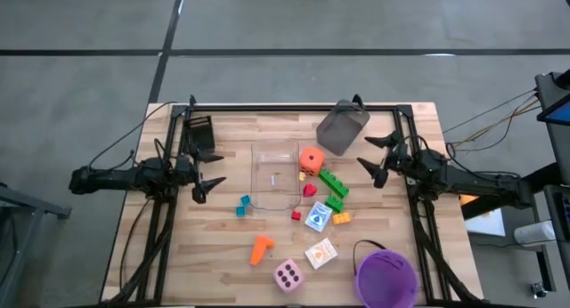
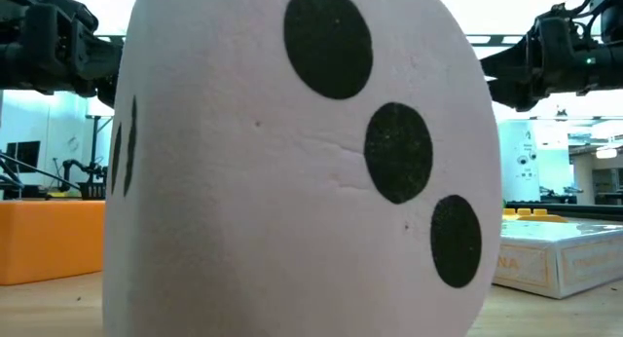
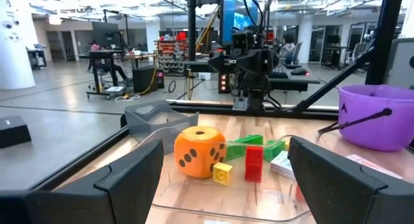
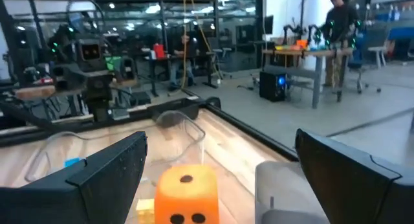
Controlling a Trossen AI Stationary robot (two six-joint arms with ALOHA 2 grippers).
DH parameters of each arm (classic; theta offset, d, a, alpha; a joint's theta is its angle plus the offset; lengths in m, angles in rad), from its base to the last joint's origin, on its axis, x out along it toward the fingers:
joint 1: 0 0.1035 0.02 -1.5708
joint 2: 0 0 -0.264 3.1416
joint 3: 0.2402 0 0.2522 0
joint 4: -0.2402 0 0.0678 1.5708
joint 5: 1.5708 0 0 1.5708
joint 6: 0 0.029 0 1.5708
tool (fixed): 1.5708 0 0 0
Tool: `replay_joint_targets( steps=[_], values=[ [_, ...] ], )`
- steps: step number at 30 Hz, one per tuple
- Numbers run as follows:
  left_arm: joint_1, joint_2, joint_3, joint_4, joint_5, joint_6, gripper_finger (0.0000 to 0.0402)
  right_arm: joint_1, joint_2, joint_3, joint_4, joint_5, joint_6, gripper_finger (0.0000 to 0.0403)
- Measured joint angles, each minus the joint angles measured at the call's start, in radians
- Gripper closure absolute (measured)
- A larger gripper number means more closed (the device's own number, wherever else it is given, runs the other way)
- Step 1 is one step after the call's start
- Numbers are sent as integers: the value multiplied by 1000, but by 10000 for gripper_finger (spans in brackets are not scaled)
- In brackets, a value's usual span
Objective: Pick & Place Toys
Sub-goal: Put the green game piece into the transparent bin
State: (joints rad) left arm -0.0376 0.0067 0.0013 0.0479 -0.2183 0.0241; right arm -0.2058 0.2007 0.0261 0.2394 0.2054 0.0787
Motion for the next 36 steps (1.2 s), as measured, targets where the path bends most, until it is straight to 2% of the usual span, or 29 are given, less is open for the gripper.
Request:
replay_joint_targets(
  steps=[4, 9, 13, 20, 26, 31, 36],
  values=[
    [0, 0, 0, 0, 0, 11, 67, 0, 41, 0, 2, 32, -18, 15],
    [0, 3, 0, 0, 0, 26, 67, -1, 89, 1, 52, 217, -108, 15],
    [0, 3, 0, 0, 0, 25, 67, -1, 106, 2, 83, 273, -71, 15],
    [0, 5, 0, 0, 0, 5, 67, 0, 156, 2, 82, 224, 35, 15],
    [0, 13, 0, 0, 0, 8, 67, 0, 248, 2, 92, 73, 77, 15],
    [0, 18, 0, 0, 0, 25, 67, 0, 339, 14, 101, 63, 136, 15],
    [1, 18, 0, 0, -1, 9, 67, 0, 467, 97, 75, 16, 142, 15]
  ],
)
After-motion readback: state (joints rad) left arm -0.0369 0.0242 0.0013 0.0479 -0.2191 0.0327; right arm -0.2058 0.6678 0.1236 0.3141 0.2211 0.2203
